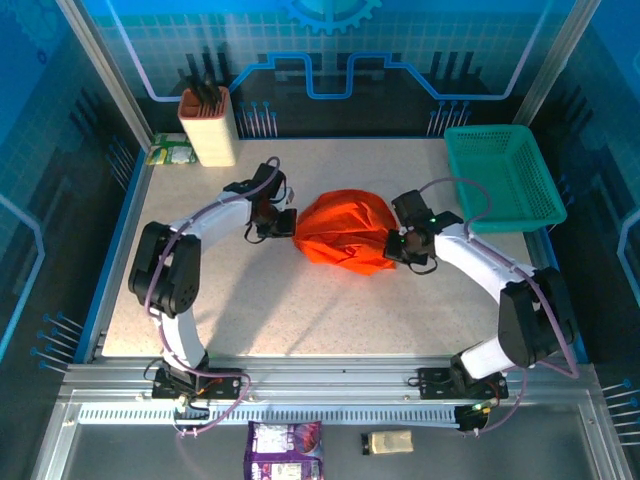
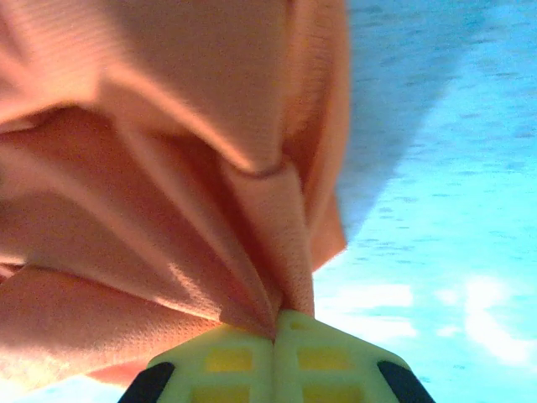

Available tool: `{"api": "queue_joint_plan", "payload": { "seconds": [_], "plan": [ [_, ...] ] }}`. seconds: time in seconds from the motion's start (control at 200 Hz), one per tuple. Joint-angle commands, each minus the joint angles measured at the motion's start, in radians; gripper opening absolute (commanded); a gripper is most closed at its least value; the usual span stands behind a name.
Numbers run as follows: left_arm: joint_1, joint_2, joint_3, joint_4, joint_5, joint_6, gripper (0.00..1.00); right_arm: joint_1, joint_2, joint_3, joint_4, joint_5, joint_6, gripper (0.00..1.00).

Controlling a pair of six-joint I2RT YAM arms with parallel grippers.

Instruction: Fold the inside-out t-shirt

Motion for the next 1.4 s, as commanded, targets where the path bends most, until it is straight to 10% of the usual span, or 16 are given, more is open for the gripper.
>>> {"api": "queue_joint_plan", "payload": {
  "seconds": [0.0, 0.085, 0.285, 0.57, 0.69, 0.881, 1.161, 1.396],
  "plan": [
    [-0.001, -0.081, -0.042, 0.015, 0.030, -0.043, 0.00, -0.008, 0.014, 0.074, -0.170, 0.125, -0.092, 0.00],
    [-0.005, -0.119, -0.046, 0.010, 0.060, -0.059, 0.01, 0.024, 0.007, 0.139, -0.224, 0.171, -0.101, 0.17],
    [-0.061, -0.171, -0.006, -0.038, 0.072, -0.084, 0.52, 0.188, 0.064, 0.329, -0.320, 0.264, -0.134, 0.45],
    [-0.167, -0.018, 0.036, -0.029, 0.042, -0.096, 0.59, 0.314, 0.305, 0.453, -0.292, 0.229, -0.163, 0.57],
    [-0.161, 0.047, 0.043, -0.032, -0.024, -0.075, 0.51, 0.300, 0.364, 0.440, -0.269, 0.249, -0.165, 0.49],
    [-0.086, 0.003, 0.057, -0.007, -0.041, -0.053, 0.06, 0.260, 0.323, 0.511, -0.289, 0.283, -0.210, 0.00],
    [0.167, -0.261, 0.169, -0.090, 0.036, -0.019, 0.00, 0.094, 0.129, 0.696, -0.385, 0.266, -0.315, 0.00],
    [0.260, -0.432, -0.075, -0.080, 0.075, -0.039, 0.00, -0.108, 0.008, 0.388, -0.284, 0.162, -0.317, 0.00]
  ]
}}
